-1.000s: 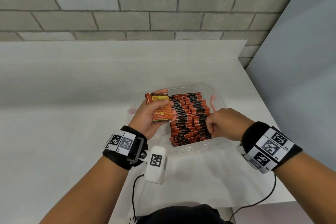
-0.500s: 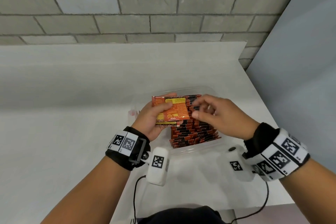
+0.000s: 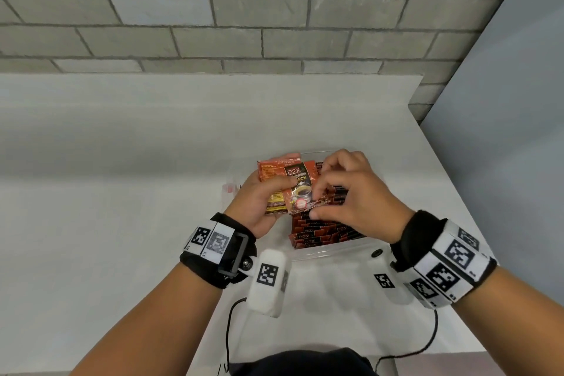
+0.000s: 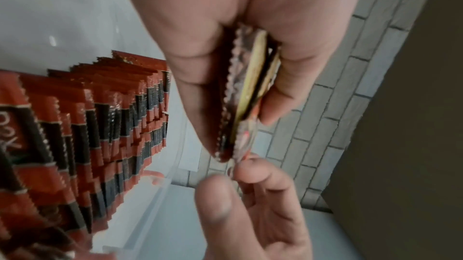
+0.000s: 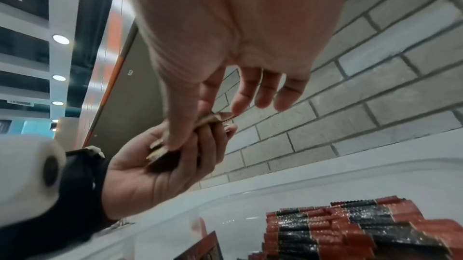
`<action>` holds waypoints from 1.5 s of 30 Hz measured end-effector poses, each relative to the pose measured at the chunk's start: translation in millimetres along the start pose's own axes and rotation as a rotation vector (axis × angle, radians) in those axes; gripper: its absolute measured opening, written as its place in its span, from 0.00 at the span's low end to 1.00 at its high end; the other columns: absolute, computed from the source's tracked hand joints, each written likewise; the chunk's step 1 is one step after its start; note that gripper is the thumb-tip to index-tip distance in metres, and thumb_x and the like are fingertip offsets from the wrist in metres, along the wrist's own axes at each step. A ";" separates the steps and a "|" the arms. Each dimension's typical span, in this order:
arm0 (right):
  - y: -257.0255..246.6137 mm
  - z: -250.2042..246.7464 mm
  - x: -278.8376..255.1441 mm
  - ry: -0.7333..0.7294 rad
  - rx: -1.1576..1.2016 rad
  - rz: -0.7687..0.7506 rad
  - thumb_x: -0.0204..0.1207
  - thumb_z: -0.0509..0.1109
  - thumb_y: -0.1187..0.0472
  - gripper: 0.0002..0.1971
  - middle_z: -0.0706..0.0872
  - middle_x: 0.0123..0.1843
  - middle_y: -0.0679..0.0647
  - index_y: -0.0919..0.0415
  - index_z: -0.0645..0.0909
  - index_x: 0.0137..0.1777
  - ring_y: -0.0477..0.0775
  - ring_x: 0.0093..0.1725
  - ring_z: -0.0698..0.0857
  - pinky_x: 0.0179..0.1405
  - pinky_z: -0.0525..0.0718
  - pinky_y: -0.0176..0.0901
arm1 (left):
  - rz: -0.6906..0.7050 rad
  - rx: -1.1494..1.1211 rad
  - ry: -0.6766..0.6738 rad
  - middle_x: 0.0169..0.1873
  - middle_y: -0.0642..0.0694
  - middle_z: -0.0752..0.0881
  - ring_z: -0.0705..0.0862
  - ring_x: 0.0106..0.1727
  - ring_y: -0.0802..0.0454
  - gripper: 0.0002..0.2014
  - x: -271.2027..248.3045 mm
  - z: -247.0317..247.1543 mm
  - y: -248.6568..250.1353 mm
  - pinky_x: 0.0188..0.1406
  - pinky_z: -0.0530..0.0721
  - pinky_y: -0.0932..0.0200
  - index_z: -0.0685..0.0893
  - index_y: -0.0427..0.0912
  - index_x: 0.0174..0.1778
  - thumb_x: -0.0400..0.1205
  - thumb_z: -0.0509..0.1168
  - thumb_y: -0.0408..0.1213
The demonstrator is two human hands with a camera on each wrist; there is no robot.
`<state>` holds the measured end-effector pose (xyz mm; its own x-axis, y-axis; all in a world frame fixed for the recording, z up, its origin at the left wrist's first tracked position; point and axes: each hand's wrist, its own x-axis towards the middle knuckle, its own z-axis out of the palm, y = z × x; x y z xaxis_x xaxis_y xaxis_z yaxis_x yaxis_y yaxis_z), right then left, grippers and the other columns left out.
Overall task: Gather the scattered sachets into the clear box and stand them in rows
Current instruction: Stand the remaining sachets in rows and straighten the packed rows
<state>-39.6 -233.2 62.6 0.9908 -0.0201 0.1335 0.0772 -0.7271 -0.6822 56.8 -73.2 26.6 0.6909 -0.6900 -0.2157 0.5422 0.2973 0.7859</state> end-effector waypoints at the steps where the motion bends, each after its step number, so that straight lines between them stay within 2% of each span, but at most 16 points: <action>1: 0.1 -1.0 -1.2 -0.035 0.014 0.023 0.59 0.84 0.54 0.13 0.74 0.52 0.42 0.45 0.83 0.39 0.43 0.58 0.68 0.60 0.68 0.31 | 0.021 0.013 -0.005 0.51 0.37 0.89 0.89 0.47 0.43 0.19 0.3 0.7 0.8 0.42 0.89 0.52 0.83 0.41 0.61 0.75 0.65 0.23; 3: -1.3 -3.0 -2.9 0.004 0.087 0.065 0.63 0.83 0.52 0.14 0.75 0.53 0.42 0.44 0.81 0.43 0.42 0.58 0.71 0.58 0.69 0.31 | 0.045 0.022 -0.008 0.52 0.37 0.89 0.89 0.48 0.43 0.23 0.7 2.4 2.8 0.43 0.89 0.52 0.82 0.41 0.64 0.74 0.64 0.21; 7: 0.1 -3.4 -1.5 0.145 0.189 0.191 0.74 0.75 0.54 0.16 0.79 0.53 0.43 0.48 0.76 0.59 0.42 0.48 0.80 0.42 0.75 0.26 | 0.038 0.053 -0.025 0.52 0.38 0.89 0.89 0.49 0.42 0.23 0.4 4.8 1.0 0.46 0.89 0.50 0.81 0.41 0.64 0.73 0.65 0.21; 9: 1.0 -5.1 0.8 0.117 0.197 0.211 0.76 0.72 0.56 0.20 0.80 0.54 0.43 0.47 0.74 0.67 0.42 0.45 0.81 0.40 0.77 0.26 | 0.024 0.090 -0.062 0.52 0.38 0.89 0.89 0.50 0.42 0.24 1.0 5.2 -2.1 0.47 0.89 0.49 0.82 0.42 0.63 0.71 0.69 0.20; 13: -0.1 -8.0 7.9 0.057 0.230 0.201 0.78 0.71 0.63 0.25 0.81 0.51 0.45 0.49 0.72 0.73 0.44 0.42 0.85 0.44 0.84 0.33 | 0.024 0.166 -0.105 0.51 0.39 0.90 0.89 0.51 0.42 0.25 1.0 8.4 -4.5 0.47 0.89 0.49 0.82 0.41 0.62 0.69 0.70 0.21; 16: 2.9 -8.8 8.5 -0.034 0.228 0.208 0.79 0.69 0.66 0.24 0.80 0.48 0.49 0.49 0.73 0.73 0.48 0.43 0.86 0.49 0.87 0.42 | 0.037 0.171 -0.048 0.50 0.40 0.89 0.89 0.50 0.43 0.21 0.4 7.8 -2.9 0.47 0.89 0.50 0.81 0.41 0.63 0.73 0.70 0.30; 19: 11.5 -8.2 3.2 -0.098 0.166 0.202 0.81 0.66 0.65 0.15 0.82 0.55 0.51 0.48 0.80 0.64 0.51 0.53 0.86 0.57 0.86 0.55 | 0.042 0.115 0.062 0.44 0.41 0.88 0.88 0.43 0.45 0.21 -0.1 -0.1 2.2 0.44 0.87 0.51 0.81 0.44 0.62 0.73 0.68 0.41; 21: 16.6 -5.3 -2.6 -0.132 0.133 0.204 0.81 0.65 0.65 0.12 0.84 0.53 0.49 0.45 0.81 0.56 0.50 0.51 0.86 0.64 0.80 0.63 | 0.056 0.080 0.111 0.39 0.42 0.88 0.89 0.37 0.47 0.20 -0.2 -6.9 6.3 0.39 0.88 0.54 0.82 0.45 0.61 0.72 0.69 0.41; 23: 18.6 -0.8 -7.9 -0.177 0.115 0.205 0.82 0.65 0.65 0.12 0.85 0.49 0.47 0.44 0.79 0.53 0.49 0.48 0.86 0.69 0.76 0.65 | 0.059 0.057 0.130 0.37 0.43 0.89 0.89 0.35 0.48 0.20 -0.2 -11.5 8.6 0.36 0.89 0.57 0.81 0.44 0.61 0.72 0.69 0.40; 25: 18.4 3.7 -10.8 -0.200 0.079 0.196 0.82 0.65 0.65 0.11 0.86 0.47 0.51 0.44 0.78 0.53 0.53 0.47 0.86 0.66 0.78 0.63 | 0.056 0.052 0.144 0.37 0.43 0.90 0.89 0.35 0.48 0.20 0.1 -13.8 9.0 0.34 0.89 0.56 0.81 0.44 0.63 0.73 0.69 0.38; 28: 15.5 6.9 -12.6 -0.217 0.048 0.192 0.82 0.64 0.66 0.11 0.85 0.46 0.54 0.46 0.77 0.53 0.58 0.44 0.84 0.50 0.84 0.56 | 0.043 0.064 0.161 0.39 0.42 0.90 0.90 0.36 0.47 0.16 0.3 -15.1 7.7 0.35 0.89 0.56 0.82 0.45 0.61 0.77 0.68 0.36; 30: 13.8 5.7 -13.9 -0.242 0.028 0.195 0.82 0.64 0.66 0.11 0.85 0.45 0.55 0.45 0.77 0.53 0.59 0.43 0.84 0.46 0.85 0.52 | 0.033 0.072 0.171 0.38 0.43 0.90 0.90 0.36 0.47 0.12 0.0 -15.2 6.6 0.35 0.89 0.56 0.82 0.46 0.59 0.80 0.66 0.35; 34: 21.0 -13.5 -17.1 -0.176 0.034 0.235 0.82 0.64 0.67 0.12 0.86 0.42 0.55 0.45 0.78 0.51 0.52 0.40 0.87 0.45 0.86 0.48 | 0.018 0.072 0.180 0.37 0.43 0.90 0.89 0.35 0.47 0.10 -0.7 -14.6 5.8 0.35 0.89 0.56 0.83 0.46 0.58 0.82 0.65 0.33; 38: 33.3 -29.7 -24.8 -0.220 -0.051 0.291 0.81 0.65 0.67 0.15 0.86 0.47 0.54 0.41 0.76 0.46 0.55 0.44 0.85 0.47 0.83 0.47 | 0.016 0.073 0.188 0.38 0.43 0.91 0.90 0.36 0.47 0.10 -0.4 -14.1 5.0 0.35 0.89 0.56 0.83 0.46 0.58 0.82 0.65 0.33; 42: 40.3 -25.5 -31.7 -0.315 -0.123 0.329 0.80 0.65 0.67 0.17 0.86 0.43 0.47 0.39 0.76 0.43 0.47 0.43 0.85 0.44 0.81 0.35 | 0.005 0.076 0.184 0.40 0.41 0.90 0.90 0.36 0.47 0.12 1.0 -11.4 3.3 0.34 0.88 0.55 0.82 0.45 0.60 0.81 0.66 0.34; 45: 43.5 -24.5 -33.0 -0.303 -0.158 0.316 0.79 0.67 0.65 0.12 0.86 0.42 0.42 0.44 0.81 0.44 0.41 0.43 0.85 0.46 0.80 0.30 | 0.009 0.081 0.176 0.40 0.42 0.90 0.90 0.36 0.47 0.12 1.7 -10.5 2.3 0.35 0.88 0.56 0.83 0.44 0.60 0.81 0.66 0.33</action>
<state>-71.6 -281.0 46.1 0.9528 -0.0731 -0.2947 -0.2279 -0.8136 -0.5350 64.2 -66.7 21.9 0.7721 -0.5597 -0.3011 0.5006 0.2437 0.8307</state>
